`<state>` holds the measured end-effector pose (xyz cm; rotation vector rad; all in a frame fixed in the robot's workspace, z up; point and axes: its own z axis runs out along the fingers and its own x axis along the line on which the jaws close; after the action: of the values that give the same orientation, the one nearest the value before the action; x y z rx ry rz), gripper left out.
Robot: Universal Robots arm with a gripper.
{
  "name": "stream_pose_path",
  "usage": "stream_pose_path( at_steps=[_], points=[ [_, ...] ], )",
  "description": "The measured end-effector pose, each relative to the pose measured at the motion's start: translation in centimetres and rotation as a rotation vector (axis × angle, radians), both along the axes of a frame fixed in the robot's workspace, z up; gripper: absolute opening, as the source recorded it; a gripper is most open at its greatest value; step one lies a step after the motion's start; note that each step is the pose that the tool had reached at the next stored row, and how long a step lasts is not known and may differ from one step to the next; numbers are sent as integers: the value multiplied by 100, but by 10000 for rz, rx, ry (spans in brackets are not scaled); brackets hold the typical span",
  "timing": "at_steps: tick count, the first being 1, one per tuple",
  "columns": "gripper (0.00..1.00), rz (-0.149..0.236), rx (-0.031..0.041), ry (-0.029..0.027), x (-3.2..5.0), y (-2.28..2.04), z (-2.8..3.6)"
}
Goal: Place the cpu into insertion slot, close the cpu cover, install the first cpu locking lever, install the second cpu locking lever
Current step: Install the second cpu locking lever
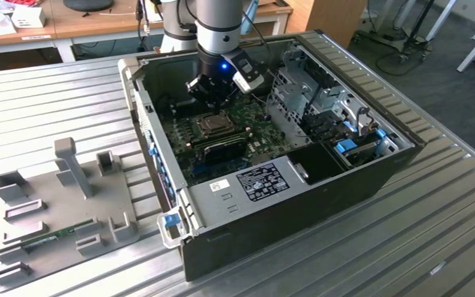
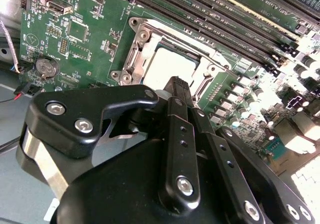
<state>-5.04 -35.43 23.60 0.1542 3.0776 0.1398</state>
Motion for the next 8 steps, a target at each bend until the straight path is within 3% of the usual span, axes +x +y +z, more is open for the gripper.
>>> stream_pose_path(
  at_steps=[8],
  points=[
    [10, 0, 0, -1, 0, -1, 22]
  ],
)
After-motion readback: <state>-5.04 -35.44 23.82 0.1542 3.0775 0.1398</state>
